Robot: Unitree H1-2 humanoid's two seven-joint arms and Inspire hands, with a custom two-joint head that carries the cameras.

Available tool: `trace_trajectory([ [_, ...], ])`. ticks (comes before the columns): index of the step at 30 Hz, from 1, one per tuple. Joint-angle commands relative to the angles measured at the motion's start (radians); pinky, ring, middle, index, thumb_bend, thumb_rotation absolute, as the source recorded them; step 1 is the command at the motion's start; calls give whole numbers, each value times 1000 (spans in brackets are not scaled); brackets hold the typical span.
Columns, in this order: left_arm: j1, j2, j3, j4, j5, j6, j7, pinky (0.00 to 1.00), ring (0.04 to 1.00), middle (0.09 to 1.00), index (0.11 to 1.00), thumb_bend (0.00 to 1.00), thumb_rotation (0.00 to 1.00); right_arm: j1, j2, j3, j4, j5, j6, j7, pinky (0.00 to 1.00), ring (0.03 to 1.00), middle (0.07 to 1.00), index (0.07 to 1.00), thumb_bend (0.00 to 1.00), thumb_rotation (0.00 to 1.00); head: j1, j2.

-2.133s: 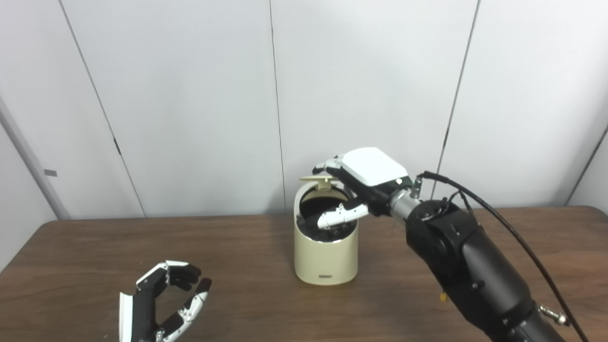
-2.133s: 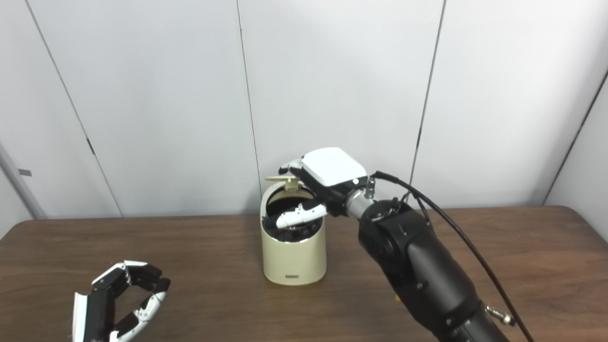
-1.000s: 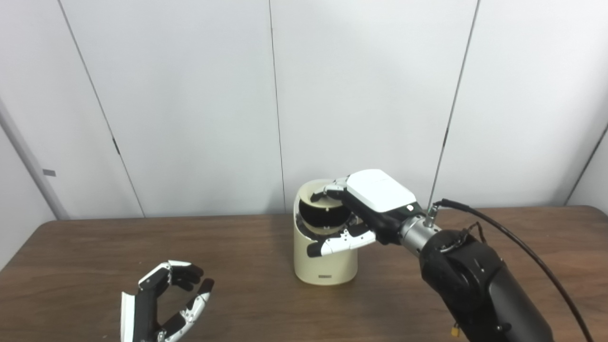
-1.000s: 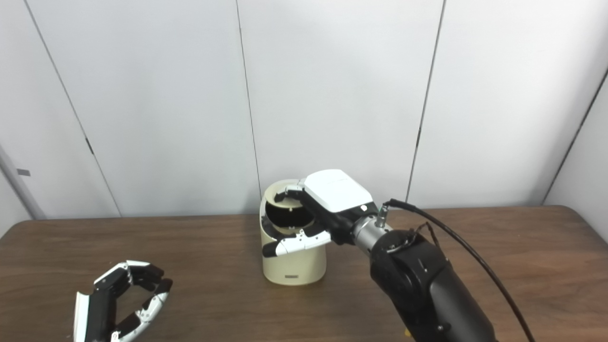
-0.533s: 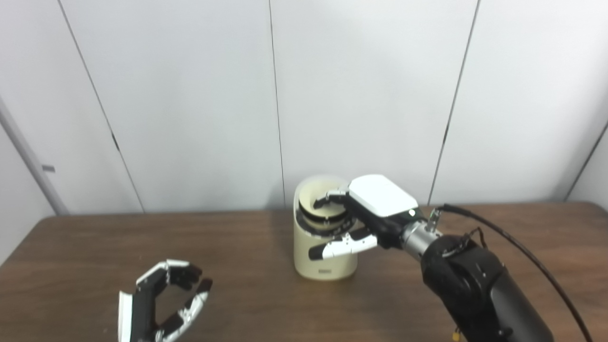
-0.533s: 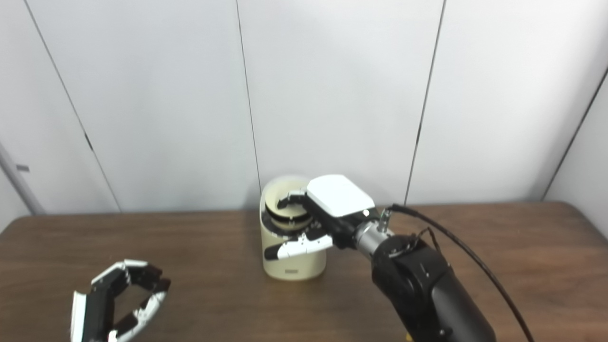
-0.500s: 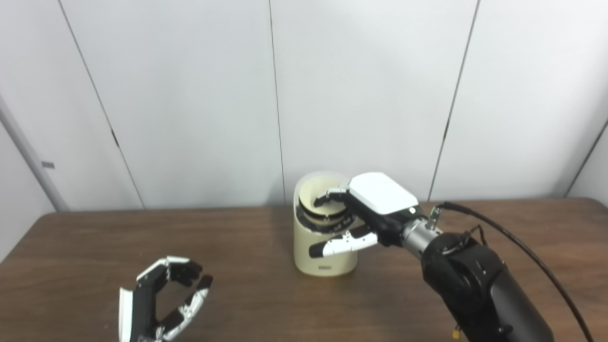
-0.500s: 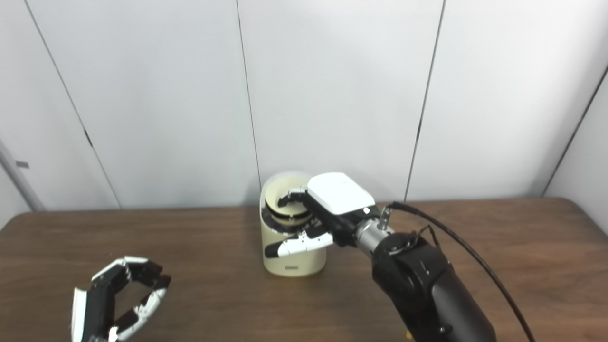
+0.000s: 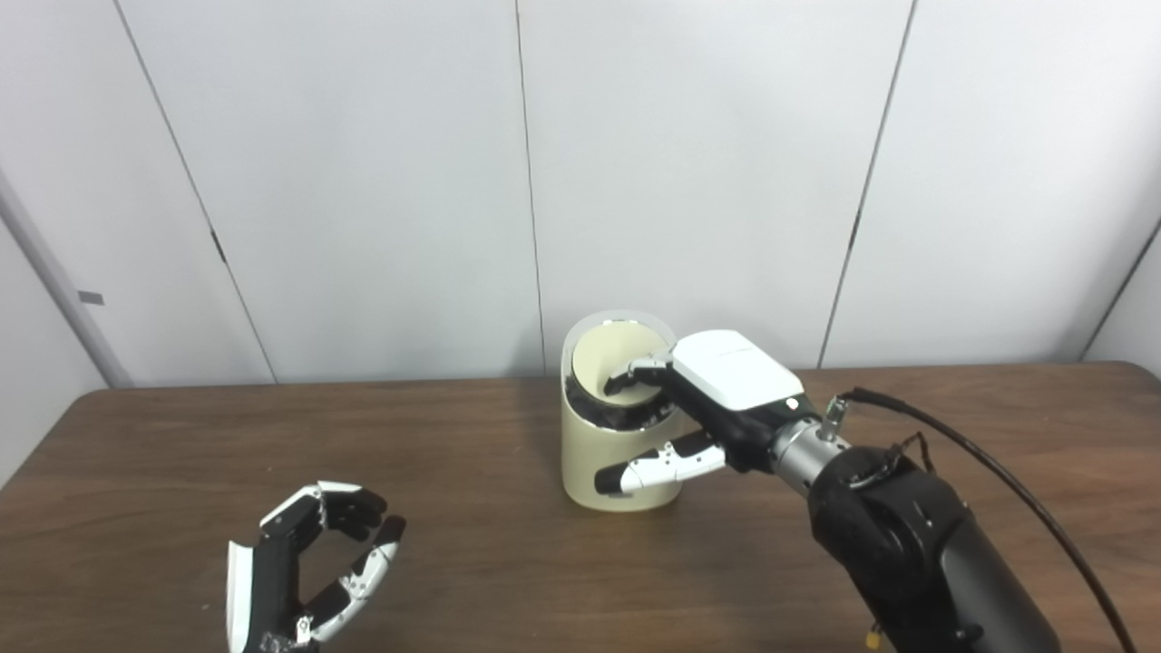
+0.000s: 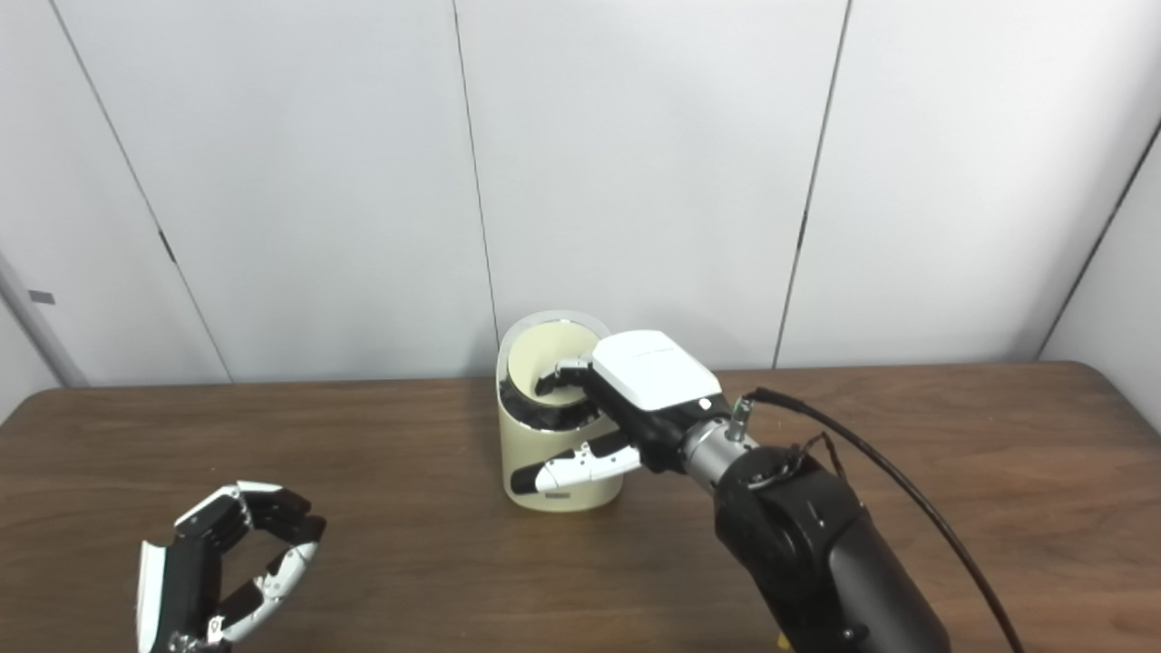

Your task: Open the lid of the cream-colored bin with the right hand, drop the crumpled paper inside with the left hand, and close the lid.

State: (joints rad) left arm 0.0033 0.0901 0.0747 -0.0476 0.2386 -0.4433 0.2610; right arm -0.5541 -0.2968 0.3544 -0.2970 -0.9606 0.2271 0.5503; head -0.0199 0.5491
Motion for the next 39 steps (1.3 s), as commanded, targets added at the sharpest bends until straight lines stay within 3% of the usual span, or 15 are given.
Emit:
trace_trajectory([
  [1, -6, -1, 5, -32, 19, -15, 0, 406, 482, 515, 485, 483, 63, -18, 3, -3, -18, -5, -7, 0, 848, 816, 770, 745, 890, 915, -1, 1],
  [18, 0, -16, 15, -45, -5, -16, -24, 421, 497, 534, 484, 484, 64, -1, 7, 13, 8, -27, 13, 28, 877, 843, 794, 754, 906, 963, 8, 11],
  [31, -5, -23, 20, -41, 7, -17, -30, 421, 494, 529, 485, 484, 64, 8, 12, 11, 68, -24, 26, 4, 886, 851, 798, 758, 908, 961, 12, 6],
  [39, -11, -20, 24, -28, 15, -12, -29, 416, 492, 529, 485, 484, 64, 5, 21, -49, -19, 32, 25, -41, 883, 853, 791, 773, 877, 890, -1, -8],
])
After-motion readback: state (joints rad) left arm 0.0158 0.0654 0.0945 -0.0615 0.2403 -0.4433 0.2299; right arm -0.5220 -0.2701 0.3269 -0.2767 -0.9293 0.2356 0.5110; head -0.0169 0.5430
